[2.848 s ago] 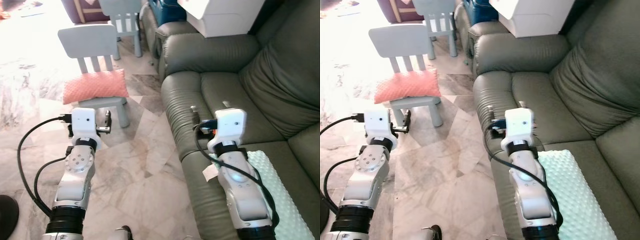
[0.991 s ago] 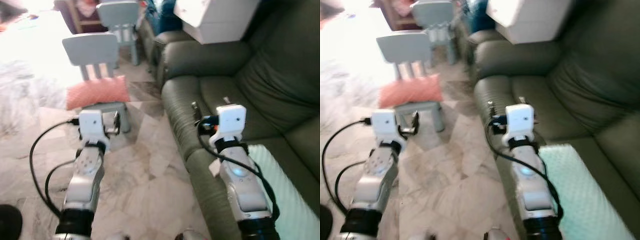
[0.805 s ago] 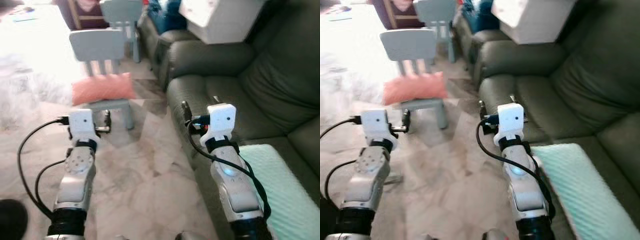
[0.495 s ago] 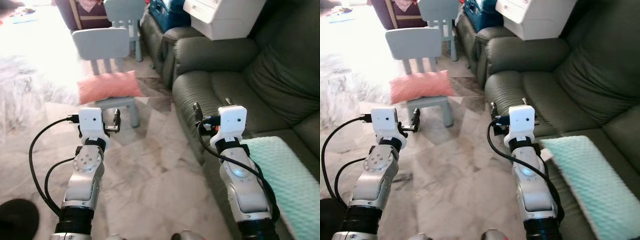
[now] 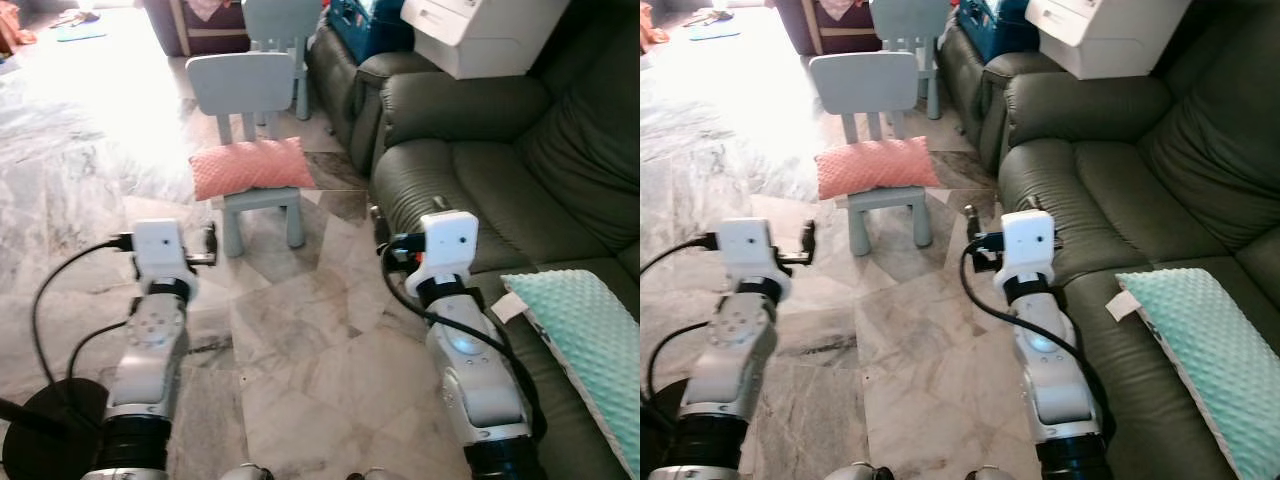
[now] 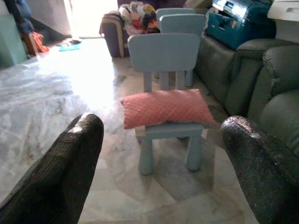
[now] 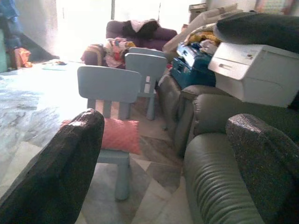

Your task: Move the pillow to the sofa

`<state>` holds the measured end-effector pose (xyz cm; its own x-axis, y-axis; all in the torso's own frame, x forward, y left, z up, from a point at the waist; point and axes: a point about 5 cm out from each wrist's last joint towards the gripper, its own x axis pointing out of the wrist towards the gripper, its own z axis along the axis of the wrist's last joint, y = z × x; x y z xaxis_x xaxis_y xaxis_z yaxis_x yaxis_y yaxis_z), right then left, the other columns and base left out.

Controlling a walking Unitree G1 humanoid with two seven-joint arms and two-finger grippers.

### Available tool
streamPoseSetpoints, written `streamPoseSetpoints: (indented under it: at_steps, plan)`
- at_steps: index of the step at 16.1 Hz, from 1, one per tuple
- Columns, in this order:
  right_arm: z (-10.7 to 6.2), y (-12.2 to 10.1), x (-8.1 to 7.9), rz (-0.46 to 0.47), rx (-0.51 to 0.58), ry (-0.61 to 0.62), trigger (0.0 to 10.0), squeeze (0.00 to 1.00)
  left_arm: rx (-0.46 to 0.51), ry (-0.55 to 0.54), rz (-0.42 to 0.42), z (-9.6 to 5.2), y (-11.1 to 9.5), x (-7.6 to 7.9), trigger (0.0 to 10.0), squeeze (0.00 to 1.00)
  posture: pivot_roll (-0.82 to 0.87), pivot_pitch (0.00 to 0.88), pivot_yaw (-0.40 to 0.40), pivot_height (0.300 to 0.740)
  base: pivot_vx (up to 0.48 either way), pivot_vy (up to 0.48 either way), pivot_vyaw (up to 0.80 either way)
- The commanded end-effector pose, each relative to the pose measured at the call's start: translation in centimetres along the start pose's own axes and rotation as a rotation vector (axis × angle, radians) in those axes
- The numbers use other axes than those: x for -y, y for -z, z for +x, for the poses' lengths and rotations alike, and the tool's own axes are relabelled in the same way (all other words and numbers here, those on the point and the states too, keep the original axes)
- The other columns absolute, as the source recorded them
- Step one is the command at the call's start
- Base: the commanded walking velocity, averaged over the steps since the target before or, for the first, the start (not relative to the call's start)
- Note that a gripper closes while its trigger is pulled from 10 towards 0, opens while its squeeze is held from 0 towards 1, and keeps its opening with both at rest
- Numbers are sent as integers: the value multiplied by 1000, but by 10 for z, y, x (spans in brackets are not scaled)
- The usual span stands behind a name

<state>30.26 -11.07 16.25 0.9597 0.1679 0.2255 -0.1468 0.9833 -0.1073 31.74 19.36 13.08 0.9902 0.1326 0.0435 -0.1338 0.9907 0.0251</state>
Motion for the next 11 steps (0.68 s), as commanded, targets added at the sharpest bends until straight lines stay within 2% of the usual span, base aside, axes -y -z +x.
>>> streamPoseSetpoints:
  at_steps: [1, 2, 3, 5, 6, 7, 9, 10, 11]
  plan:
    - [2, -2, 0, -10, 4, -8, 10000, 0, -11, 9, -5, -1, 3, 0, 10000, 0, -110, 161, -37, 740, 0, 0, 0]
    - [2, -2, 0, -9, 5, -9, 10000, 0, 25, -1, 30, -1, 2, 0, 10000, 0, -110, 161, -37, 740, 0, 0, 431]
    - [2, -2, 0, -9, 5, -9, 10000, 0, 30, 0, 27, -1, 3, 0, 10000, 0, -111, 161, -39, 740, 0, 0, 438]
    - [2, -2, 0, -9, 6, -11, 10000, 0, -8, 26, -38, -2, 6, 2, 10000, 0, -110, 160, -43, 740, 0, 0, 428]
    - [3, -2, 0, -16, 7, -17, 10000, 0, -31, 61, -106, -4, 6, 5, 10000, 0, -110, 159, -46, 740, 0, 0, 419]
    - [3, -2, 0, -16, 7, -19, 10000, 0, -7, 65, -69, -4, 3, 5, 10000, 0, -109, 157, -48, 740, 0, 0, 450]
    - [4, -3, -3, -6, 13, -30, 10000, 0, 19, 53, -102, -5, 3, 7, 10000, 0, -106, 153, -52, 740, 0, 0, 800]
    - [5, -4, -2, -4, 16, -27, 10000, 0, 31, 54, -69, -5, 3, 8, 10000, 0, -106, 153, -52, 740, 0, 0, 0]
    - [5, -4, -2, -1, 14, -26, 10000, 0, 33, 72, -90, -5, 2, 10, 10000, 0, -105, 151, -53, 740, 0, 0, 0]
